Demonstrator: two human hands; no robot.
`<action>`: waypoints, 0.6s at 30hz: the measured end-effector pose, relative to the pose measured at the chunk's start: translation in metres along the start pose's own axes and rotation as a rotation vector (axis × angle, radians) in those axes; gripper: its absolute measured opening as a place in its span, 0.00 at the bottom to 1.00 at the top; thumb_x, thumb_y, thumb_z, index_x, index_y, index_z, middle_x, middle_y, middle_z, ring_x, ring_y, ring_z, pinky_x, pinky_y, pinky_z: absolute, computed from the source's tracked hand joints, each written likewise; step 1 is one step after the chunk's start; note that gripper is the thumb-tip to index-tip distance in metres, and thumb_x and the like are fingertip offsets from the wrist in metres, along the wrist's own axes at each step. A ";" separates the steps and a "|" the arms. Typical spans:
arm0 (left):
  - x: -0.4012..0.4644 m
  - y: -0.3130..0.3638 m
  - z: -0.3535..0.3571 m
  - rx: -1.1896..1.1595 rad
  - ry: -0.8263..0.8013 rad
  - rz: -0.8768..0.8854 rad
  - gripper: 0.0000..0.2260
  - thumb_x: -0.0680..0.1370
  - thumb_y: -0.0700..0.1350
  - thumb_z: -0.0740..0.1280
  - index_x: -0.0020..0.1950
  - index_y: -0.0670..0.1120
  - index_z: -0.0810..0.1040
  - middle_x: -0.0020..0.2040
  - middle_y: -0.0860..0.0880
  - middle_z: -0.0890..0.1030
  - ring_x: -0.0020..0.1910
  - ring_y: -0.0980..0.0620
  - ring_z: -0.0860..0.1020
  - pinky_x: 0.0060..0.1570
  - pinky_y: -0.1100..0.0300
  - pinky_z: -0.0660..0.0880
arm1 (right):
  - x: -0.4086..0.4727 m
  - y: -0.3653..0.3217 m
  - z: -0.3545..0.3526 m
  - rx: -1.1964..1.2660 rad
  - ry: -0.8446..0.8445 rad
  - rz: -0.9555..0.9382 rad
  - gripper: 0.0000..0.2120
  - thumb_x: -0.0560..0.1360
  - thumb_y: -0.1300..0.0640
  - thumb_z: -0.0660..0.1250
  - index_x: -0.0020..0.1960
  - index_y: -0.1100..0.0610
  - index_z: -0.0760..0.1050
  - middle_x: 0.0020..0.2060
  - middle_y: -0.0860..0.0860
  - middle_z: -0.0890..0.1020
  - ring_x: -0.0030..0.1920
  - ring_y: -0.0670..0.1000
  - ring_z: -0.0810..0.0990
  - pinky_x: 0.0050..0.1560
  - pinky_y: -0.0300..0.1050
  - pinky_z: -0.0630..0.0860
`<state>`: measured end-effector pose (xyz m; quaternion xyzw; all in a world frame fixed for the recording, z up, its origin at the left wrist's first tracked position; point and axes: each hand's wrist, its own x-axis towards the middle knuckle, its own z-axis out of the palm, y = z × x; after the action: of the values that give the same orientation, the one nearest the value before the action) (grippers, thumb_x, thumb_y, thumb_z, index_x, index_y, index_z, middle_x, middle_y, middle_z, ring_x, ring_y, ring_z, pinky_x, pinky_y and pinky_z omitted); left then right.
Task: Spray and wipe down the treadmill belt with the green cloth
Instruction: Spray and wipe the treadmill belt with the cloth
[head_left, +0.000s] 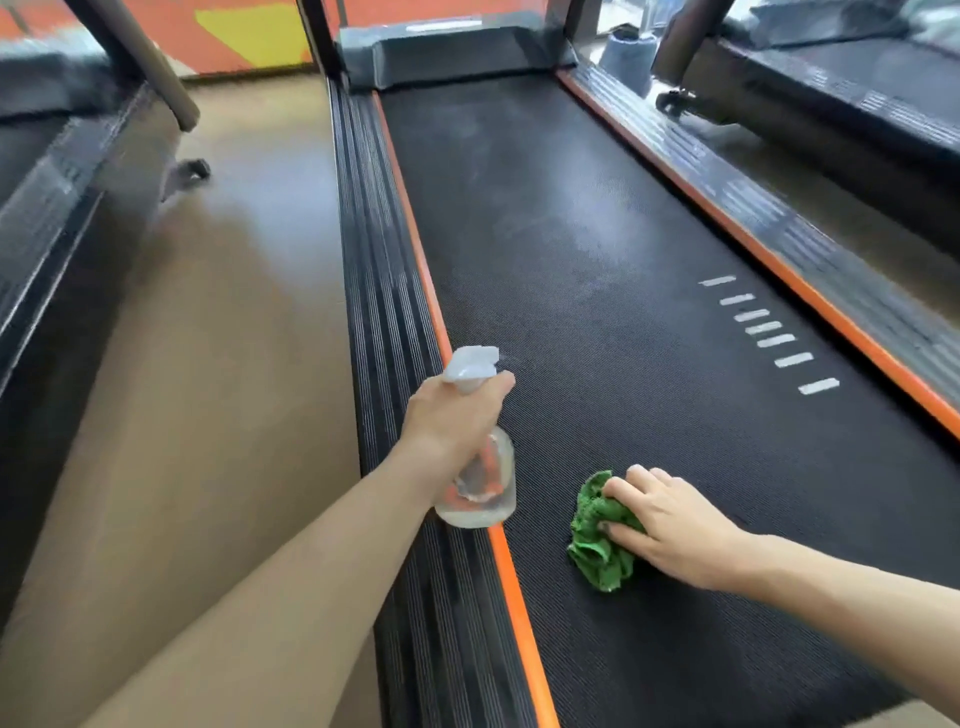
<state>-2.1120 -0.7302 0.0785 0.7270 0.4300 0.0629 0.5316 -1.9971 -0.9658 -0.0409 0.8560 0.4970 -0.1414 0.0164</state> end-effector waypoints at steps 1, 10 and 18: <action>0.000 0.004 0.002 -0.007 -0.004 -0.015 0.23 0.68 0.64 0.68 0.45 0.46 0.86 0.47 0.45 0.87 0.51 0.43 0.84 0.59 0.49 0.81 | 0.000 -0.001 0.000 -0.004 -0.007 -0.014 0.32 0.74 0.29 0.41 0.61 0.48 0.69 0.50 0.47 0.71 0.51 0.53 0.73 0.54 0.48 0.72; 0.016 0.046 0.027 -0.065 0.039 -0.097 0.17 0.70 0.61 0.69 0.32 0.49 0.82 0.37 0.50 0.84 0.42 0.44 0.83 0.57 0.44 0.80 | 0.000 0.009 -0.005 0.024 -0.008 -0.101 0.25 0.78 0.32 0.45 0.57 0.49 0.71 0.49 0.47 0.72 0.47 0.52 0.73 0.51 0.50 0.75; 0.047 0.000 0.019 -0.189 -0.006 -0.086 0.16 0.67 0.63 0.75 0.38 0.51 0.87 0.41 0.49 0.88 0.46 0.42 0.87 0.55 0.40 0.83 | 0.030 -0.013 0.019 0.020 0.368 -0.140 0.16 0.80 0.39 0.58 0.56 0.50 0.74 0.46 0.47 0.71 0.43 0.51 0.71 0.45 0.46 0.73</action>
<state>-2.0717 -0.7115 0.0533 0.6547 0.4512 0.0781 0.6015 -1.9983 -0.9372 -0.0658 0.8309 0.5484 0.0115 -0.0931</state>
